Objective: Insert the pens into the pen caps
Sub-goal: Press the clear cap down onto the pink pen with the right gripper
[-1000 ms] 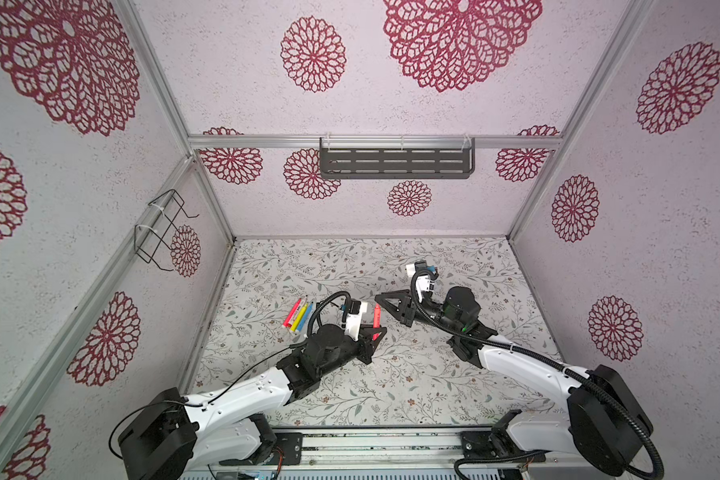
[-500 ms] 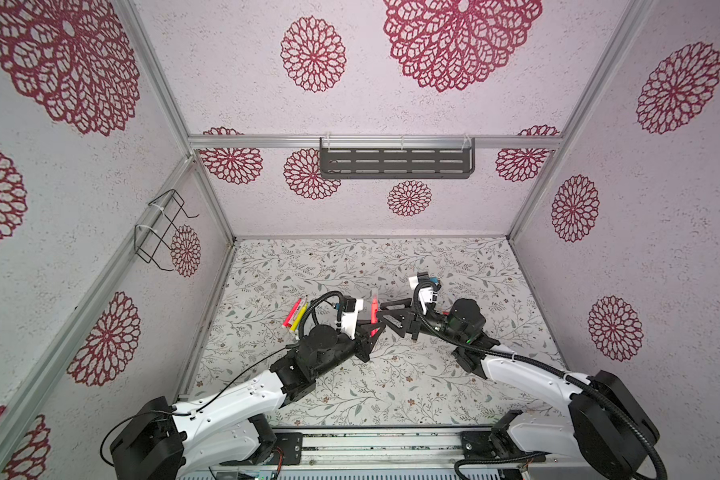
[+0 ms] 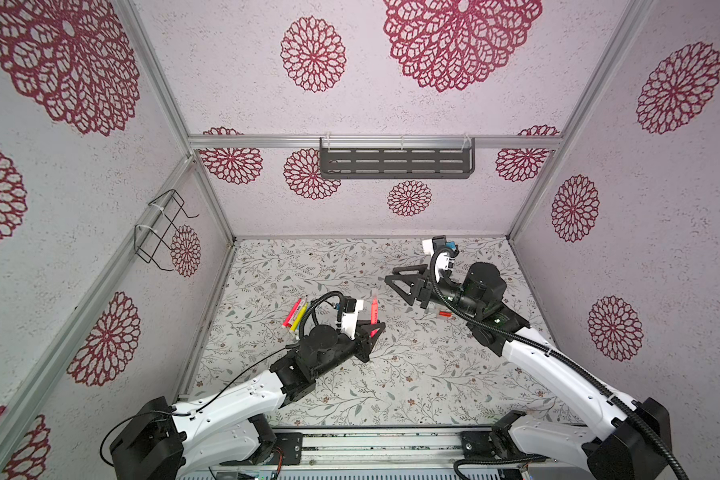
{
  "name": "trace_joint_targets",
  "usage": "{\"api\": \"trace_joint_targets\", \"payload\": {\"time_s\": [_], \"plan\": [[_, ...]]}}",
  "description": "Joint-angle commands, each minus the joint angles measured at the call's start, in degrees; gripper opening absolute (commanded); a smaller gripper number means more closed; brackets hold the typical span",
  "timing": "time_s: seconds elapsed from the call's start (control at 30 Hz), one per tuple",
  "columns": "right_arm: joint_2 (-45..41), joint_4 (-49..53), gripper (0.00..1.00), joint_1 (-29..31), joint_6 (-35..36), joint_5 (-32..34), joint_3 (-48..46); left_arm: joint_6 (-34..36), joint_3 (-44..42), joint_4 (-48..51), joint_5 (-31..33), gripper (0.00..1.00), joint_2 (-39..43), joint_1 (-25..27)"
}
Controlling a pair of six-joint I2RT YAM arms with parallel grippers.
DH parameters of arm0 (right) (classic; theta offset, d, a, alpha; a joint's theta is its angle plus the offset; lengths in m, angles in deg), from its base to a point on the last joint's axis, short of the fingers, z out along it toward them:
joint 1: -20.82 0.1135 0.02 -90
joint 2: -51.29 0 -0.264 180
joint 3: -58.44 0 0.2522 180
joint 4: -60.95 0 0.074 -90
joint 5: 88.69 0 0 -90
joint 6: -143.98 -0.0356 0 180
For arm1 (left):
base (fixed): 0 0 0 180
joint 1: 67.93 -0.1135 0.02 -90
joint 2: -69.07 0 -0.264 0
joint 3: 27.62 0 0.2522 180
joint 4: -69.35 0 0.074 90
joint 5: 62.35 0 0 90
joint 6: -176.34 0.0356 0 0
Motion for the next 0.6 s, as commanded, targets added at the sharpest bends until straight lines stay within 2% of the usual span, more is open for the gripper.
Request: {"api": "trace_joint_targets", "payload": {"time_s": [0.0, 0.33, 0.57], "plan": [[2.42, 11.62, 0.63, 1.56, 5.13, 3.08, 4.93, 1.03, 0.50, 0.05, 0.47, 0.00, -0.28, 0.37], [4.69, 12.70, 0.59, 2.94, 6.43, 2.89, 8.32, 1.23, 1.21, 0.35, 0.02, 0.00, -1.57, 0.37], [7.68, 17.10, 0.57, 4.23, 8.25, 3.24, 12.00, 1.33, 1.47, 0.74, 0.05, 0.00, -1.92, 0.44]]}}
